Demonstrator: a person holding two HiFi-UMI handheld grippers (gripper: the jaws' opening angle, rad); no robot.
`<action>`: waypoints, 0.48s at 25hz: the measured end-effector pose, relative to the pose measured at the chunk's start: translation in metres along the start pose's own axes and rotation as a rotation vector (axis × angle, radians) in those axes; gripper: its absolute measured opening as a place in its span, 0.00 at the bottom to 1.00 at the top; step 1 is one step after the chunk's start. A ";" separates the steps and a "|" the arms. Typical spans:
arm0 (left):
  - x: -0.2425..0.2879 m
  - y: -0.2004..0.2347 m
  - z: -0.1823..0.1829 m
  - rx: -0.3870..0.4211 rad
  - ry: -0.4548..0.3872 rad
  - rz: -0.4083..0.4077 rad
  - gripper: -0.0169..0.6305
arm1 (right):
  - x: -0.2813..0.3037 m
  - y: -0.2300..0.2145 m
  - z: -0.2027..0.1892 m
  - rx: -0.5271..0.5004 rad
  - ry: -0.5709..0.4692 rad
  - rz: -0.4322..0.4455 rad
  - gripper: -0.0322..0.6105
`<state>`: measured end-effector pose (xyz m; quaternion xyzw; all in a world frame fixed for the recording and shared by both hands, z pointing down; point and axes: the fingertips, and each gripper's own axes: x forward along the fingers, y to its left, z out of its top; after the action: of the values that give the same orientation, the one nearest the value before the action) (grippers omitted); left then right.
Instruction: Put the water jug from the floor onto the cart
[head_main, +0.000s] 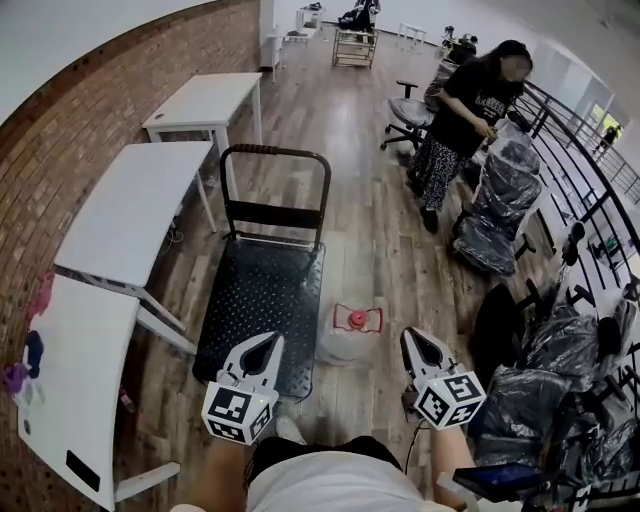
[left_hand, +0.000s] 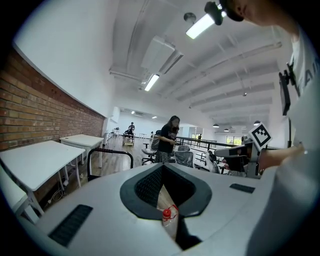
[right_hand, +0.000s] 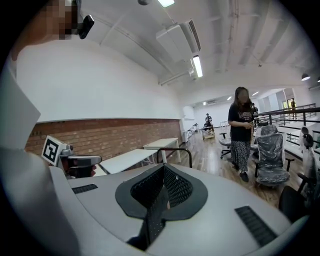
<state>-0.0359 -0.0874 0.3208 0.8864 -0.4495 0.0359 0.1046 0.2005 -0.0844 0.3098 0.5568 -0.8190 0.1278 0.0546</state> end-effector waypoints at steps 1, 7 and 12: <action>0.001 0.009 -0.001 0.000 0.003 -0.001 0.03 | 0.006 0.003 0.000 0.000 0.001 -0.003 0.05; 0.015 0.042 -0.008 -0.014 0.026 0.006 0.03 | 0.034 0.001 -0.010 0.007 0.042 -0.017 0.05; 0.024 0.053 -0.017 -0.026 0.050 0.051 0.03 | 0.060 -0.020 -0.021 0.001 0.074 -0.007 0.05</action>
<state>-0.0632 -0.1331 0.3496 0.8720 -0.4696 0.0548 0.1265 0.1957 -0.1394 0.3472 0.5547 -0.8143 0.1483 0.0852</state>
